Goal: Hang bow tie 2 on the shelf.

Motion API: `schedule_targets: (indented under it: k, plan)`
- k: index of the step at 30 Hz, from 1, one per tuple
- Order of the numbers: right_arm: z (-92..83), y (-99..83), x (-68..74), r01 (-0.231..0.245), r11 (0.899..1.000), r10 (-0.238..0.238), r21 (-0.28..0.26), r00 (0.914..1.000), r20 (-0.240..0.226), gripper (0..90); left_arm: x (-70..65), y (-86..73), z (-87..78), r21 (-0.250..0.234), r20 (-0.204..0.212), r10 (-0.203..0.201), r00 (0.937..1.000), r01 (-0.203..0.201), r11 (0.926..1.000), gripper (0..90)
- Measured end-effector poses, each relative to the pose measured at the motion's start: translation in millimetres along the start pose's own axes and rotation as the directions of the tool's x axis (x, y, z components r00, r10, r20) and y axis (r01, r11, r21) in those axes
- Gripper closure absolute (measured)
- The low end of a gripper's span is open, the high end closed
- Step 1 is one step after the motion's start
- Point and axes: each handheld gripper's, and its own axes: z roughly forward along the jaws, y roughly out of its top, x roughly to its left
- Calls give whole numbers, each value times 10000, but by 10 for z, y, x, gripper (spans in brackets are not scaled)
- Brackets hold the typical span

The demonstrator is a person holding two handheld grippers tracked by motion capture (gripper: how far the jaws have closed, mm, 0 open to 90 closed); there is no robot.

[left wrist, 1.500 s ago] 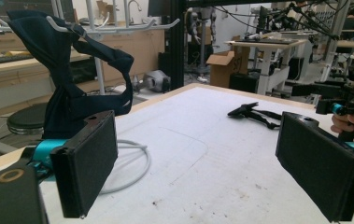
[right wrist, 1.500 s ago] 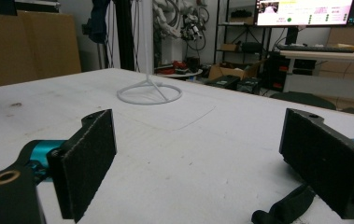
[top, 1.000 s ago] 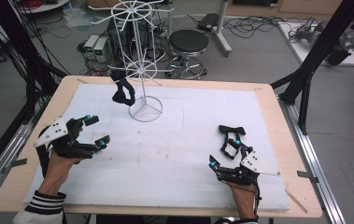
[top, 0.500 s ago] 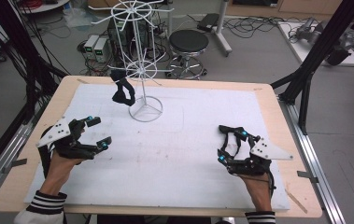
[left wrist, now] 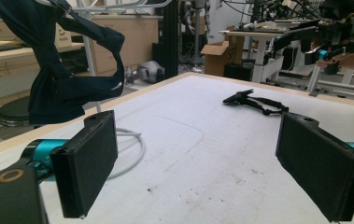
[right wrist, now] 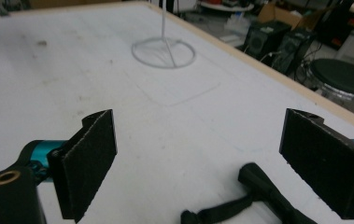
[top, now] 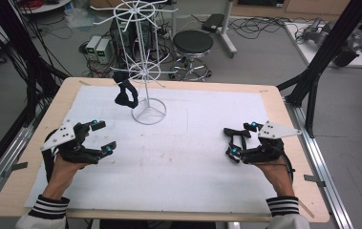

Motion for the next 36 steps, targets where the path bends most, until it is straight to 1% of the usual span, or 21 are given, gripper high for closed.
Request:
schedule_targets:
  k: [2,4,9,10,11,15,17,18,19,21,22,25,26,30,32,33,36]
  plan:
    - [0,12,-49,156,9990,-153,420,9999,-65,104,-2,-6,5,10,24,-23,10000,23,10000,134]
    - [-12,20,-85,335,9970,-332,693,9994,-52,104,-4,-10,9,29,26,-13,10000,13,10000,134]
    - [-31,49,-190,514,9923,-500,1131,9986,-147,104,-7,-19,19,28,68,-69,10000,69,10000,133]
    - [-31,49,-190,514,9923,-500,1131,9986,-147,104,-9,-21,25,50,127,-73,9999,72,10000,133]
    - [-34,66,-238,517,9897,-501,1334,9986,-156,104,-17,-28,39,52,174,-83,9998,82,10000,134]
    - [-28,77,-340,402,9861,-367,1612,9990,-241,104,-39,-37,68,91,252,-80,9997,78,9999,134]
    - [-18,71,-387,469,9807,-447,1900,9989,-157,105,-45,-40,79,129,326,-71,9994,67,9999,134]
    - [-16,68,-404,464,9774,-442,2061,9989,-154,126,-48,-42,84,151,346,-76,9994,71,9999,134]
    - [-18,65,-420,499,9750,-470,2163,9987,-187,157,-48,-42,84,151,346,-76,9994,71,9999,134]
    - [-5,57,-455,628,9713,-600,2293,9980,-191,156,-49,-45,90,130,402,-130,9991,125,9998,134]
    - [3,50,-470,547,9695,-520,2389,9985,-176,155,-49,-45,91,131,396,-128,9991,123,9998,134]
    - [34,33,-522,581,9618,-554,2677,9983,-179,156,-51,-48,93,153,381,-153,9992,147,9998,134]
    - [46,25,-546,616,9602,-590,2724,9981,-177,155,-54,-50,95,135,377,-167,9991,162,9998,134]
    - [97,-4,-632,524,9540,-492,2952,9986,-181,156,-59,-61,114,162,429,-175,9989,168,9997,134]
    - [135,-26,-674,484,9503,-422,3075,9987,-269,156,-64,-71,123,195,482,-206,9986,197,9996,134]
    - [156,-38,-694,484,9470,-422,3177,9988,-265,156,-66,-80,133,236,499,-220,9985,209,9995,134]
    - [218,-73,-758,547,9327,-472,3566,9984,-299,157,-64,-82,138,233,512,-219,9984,208,9995,134]
